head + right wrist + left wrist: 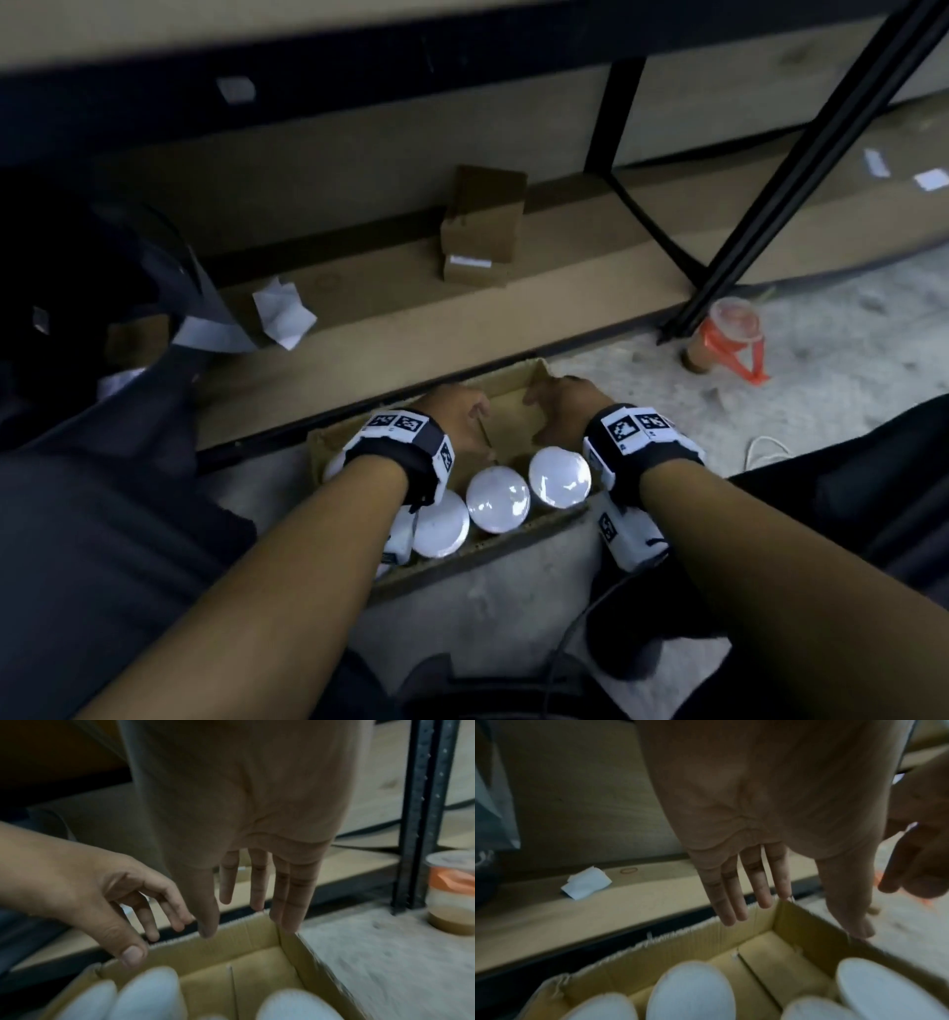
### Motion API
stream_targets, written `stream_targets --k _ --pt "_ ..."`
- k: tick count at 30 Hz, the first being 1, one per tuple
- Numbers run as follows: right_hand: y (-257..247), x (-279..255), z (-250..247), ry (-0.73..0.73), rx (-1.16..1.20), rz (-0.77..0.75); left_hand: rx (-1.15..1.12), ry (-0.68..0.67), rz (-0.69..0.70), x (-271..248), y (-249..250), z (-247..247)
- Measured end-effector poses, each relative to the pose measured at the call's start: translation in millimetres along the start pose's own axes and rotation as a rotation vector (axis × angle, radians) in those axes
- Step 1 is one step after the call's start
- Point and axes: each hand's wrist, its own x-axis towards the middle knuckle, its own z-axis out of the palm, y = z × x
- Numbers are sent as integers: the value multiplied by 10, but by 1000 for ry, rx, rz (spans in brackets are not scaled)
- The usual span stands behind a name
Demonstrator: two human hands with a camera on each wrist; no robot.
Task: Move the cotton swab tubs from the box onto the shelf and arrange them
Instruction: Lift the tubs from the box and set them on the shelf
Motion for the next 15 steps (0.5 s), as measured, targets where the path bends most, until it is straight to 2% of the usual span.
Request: stream_targets --k 6,15 --pt "278 85 404 -26 -1 83 83 -85 -3 213 -18 511" --pt "462 206 821 -53 -27 159 89 -113 -42 374 -112 1011"
